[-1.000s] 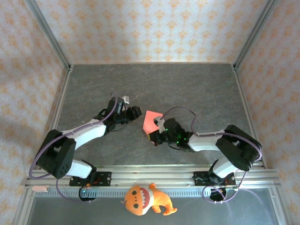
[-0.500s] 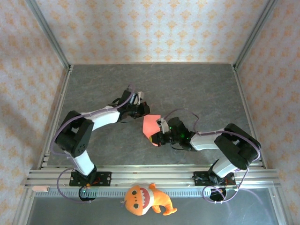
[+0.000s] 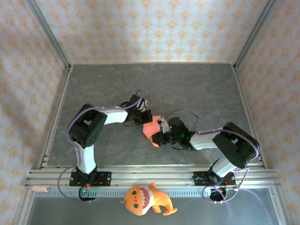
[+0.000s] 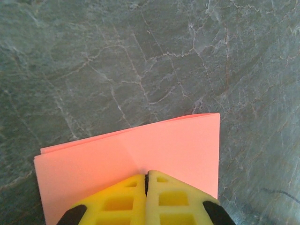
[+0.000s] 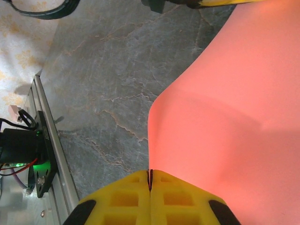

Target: Fold a paper plane with a square sheet of paper (pick it up from the middle)

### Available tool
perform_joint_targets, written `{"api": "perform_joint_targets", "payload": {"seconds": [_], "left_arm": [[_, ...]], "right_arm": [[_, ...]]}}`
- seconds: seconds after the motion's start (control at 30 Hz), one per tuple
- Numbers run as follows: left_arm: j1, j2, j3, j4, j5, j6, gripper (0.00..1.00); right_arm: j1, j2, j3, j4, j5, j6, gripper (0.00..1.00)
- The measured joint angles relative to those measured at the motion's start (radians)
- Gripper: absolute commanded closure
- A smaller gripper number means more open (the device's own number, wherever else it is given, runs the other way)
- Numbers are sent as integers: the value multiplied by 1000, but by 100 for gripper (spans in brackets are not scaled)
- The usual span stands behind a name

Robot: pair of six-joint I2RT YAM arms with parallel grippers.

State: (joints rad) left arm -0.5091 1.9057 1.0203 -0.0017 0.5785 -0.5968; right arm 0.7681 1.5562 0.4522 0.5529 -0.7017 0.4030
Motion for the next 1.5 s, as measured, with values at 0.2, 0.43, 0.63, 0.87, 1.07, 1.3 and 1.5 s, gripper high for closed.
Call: {"api": "perform_joint_targets", "payload": {"seconds": [0.2, 0.43, 0.63, 0.87, 1.07, 1.3, 1.5], "left_arm": [[0, 2, -16, 32, 0, 16, 100], [0, 0, -29, 63, 1, 16, 100], [0, 0, -31, 68, 0, 16, 100], [0, 0, -36, 77, 1, 15, 100], [0, -2, -45, 93, 1, 15, 100], [0, -3, -47, 95, 1, 15, 100], [0, -3, -47, 95, 1, 15, 100]], "right_arm": [[-35, 32, 44, -97, 53, -15, 100], [-47, 42, 59, -153, 101, -22, 100], [-47, 42, 72, -173, 124, -21, 100], [-47, 42, 74, -195, 143, -21, 100], [-47, 42, 76, -201, 149, -21, 100], [-47, 32, 76, -211, 154, -21, 100], [-47, 25, 78, -225, 157, -20, 100]]}}
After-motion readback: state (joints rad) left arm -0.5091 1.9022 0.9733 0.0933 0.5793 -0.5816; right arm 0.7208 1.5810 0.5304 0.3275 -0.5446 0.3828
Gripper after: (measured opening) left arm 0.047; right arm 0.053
